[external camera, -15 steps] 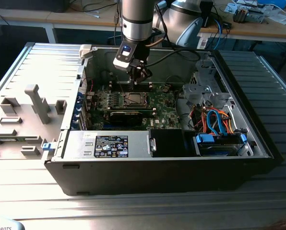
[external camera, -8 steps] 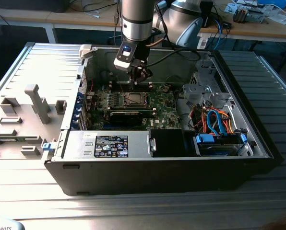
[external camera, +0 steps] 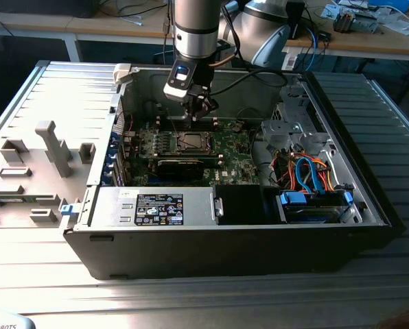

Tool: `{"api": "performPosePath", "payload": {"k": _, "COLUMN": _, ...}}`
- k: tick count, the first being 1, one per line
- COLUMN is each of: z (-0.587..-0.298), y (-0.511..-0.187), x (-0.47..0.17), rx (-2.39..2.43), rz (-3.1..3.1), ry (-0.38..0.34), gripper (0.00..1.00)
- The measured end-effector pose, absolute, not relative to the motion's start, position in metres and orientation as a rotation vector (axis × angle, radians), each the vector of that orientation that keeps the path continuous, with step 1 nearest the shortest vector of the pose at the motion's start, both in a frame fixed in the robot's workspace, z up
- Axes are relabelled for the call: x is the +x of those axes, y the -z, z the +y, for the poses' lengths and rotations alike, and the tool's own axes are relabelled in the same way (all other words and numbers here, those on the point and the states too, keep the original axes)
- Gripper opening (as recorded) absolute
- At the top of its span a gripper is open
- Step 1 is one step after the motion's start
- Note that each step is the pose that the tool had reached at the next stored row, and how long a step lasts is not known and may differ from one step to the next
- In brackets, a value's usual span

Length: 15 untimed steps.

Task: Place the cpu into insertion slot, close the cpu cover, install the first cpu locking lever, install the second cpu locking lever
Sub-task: 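Install the first cpu locking lever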

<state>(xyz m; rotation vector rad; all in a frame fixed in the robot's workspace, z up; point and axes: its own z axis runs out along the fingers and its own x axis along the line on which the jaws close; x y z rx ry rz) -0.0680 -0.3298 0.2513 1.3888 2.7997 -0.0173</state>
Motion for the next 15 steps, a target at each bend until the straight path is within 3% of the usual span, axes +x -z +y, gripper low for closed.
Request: {"api": "performPosePath", "payload": {"k": 15, "z": -0.3298, "y": -0.2513, "x": -0.0680, "rx": 1.276, "rz": 2.852, "ry": 0.016, "gripper": 0.11}}
